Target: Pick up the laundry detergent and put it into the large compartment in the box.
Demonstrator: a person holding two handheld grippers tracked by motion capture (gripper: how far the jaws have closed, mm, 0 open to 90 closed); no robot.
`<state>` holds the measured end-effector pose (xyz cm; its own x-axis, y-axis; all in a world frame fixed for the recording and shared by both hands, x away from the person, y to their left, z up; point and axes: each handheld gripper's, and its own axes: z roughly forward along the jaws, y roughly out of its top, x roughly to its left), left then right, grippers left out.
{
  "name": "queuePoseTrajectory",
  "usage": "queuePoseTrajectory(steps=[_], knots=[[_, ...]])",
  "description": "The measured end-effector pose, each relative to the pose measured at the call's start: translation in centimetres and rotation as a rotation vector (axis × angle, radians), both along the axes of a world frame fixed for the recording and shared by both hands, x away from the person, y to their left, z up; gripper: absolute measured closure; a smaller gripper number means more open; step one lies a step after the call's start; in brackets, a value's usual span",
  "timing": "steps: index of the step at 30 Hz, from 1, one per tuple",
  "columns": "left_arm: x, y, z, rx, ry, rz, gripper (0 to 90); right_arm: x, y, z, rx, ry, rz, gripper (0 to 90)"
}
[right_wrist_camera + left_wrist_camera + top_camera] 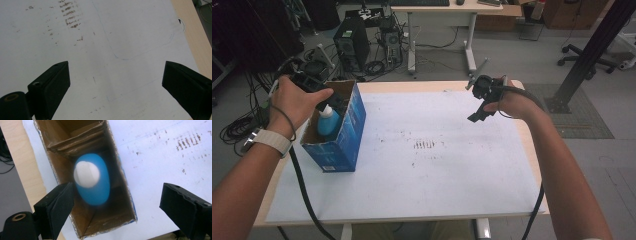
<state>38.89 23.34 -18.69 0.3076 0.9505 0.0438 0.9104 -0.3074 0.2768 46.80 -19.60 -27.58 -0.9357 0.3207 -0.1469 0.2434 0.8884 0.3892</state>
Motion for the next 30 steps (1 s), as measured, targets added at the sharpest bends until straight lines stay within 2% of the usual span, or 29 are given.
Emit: queuePoseTrajectory(steps=[19, 30], knots=[[-1.3, -1.7, 2.7, -0.031, -0.023, -0.106, 12.0, -0.3, -0.1, 0.4, 0.002, -0.005, -0.002, 7.9], [-1.7, -3.2, 3.1, -0.022, -0.016, -0.166, 11.8, -0.4, -0.1, 0.5, 0.005, 0.001, -0.007, 7.9]])
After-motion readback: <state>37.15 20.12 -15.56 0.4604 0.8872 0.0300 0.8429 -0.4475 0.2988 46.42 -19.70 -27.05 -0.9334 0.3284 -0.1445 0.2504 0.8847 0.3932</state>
